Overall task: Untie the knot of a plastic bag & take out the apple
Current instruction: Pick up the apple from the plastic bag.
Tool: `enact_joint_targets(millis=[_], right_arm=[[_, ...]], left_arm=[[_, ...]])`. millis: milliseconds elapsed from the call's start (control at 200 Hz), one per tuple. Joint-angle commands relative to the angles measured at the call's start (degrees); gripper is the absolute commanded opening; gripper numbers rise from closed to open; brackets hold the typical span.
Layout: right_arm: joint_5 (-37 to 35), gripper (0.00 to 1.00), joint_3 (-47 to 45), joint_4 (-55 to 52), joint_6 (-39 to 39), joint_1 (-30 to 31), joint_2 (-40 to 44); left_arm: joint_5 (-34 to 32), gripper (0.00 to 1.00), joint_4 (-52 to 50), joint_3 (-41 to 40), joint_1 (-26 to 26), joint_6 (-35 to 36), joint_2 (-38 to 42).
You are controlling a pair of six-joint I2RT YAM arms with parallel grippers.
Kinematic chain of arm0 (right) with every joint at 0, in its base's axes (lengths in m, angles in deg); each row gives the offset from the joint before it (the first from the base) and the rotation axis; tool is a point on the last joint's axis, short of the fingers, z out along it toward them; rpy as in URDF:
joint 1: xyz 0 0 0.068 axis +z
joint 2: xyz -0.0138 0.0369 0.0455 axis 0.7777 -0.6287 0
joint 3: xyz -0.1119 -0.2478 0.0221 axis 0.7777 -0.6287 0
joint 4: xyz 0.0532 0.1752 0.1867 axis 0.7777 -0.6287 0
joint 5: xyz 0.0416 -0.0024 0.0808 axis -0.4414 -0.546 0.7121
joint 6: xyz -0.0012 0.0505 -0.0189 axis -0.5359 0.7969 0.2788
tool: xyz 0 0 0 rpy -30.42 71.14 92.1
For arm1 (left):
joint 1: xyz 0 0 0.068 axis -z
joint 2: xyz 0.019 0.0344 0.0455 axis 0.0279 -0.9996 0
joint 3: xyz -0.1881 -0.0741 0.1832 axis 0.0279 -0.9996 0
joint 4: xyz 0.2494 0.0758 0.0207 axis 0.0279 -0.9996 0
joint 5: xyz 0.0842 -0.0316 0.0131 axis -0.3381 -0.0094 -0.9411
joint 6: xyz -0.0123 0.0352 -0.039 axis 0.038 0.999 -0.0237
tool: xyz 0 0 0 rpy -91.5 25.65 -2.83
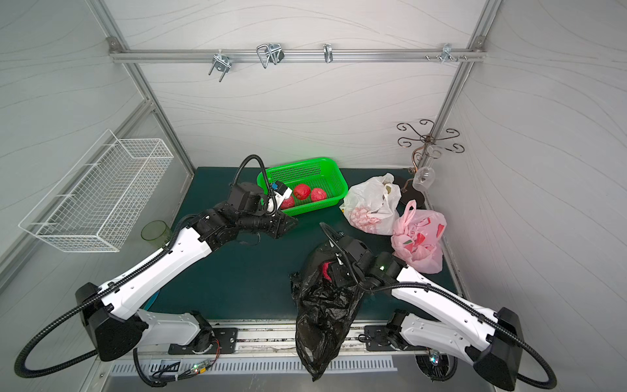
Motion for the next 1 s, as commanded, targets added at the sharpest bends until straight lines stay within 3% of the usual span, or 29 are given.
enact_joint_targets(millis=[0, 310, 560, 815, 995], right_arm=[[2.11, 0.53, 0.51, -6.32, 0.89, 0.21, 3.48], [2.13, 0.49, 3.57, -14.83, 7.81, 3.46, 13.46], [-1.23, 0.47, 8.95, -17.32, 7.66, 3.97, 19.76], [-7.29, 0.49, 15.8, -12.63, 2.46, 3.23, 13.28], [-4.7, 0.49, 23.68, -7.48, -5.55, -3.29, 1.6]], left_arm=[[0.6, 0.34, 2.66, 0.2, -0.4, 0.21, 0.44], [0.69, 0.35, 2.98, -0.08, -0.4, 0.33, 0.8], [0.67, 0.35, 3.04, -0.12, -0.41, 0.34, 0.8], [-0.13, 0.35, 2.95, -0.38, -0.38, 0.64, 1.67], [-1.51, 0.36, 2.77, -0.55, -0.45, 1.29, 2.05]])
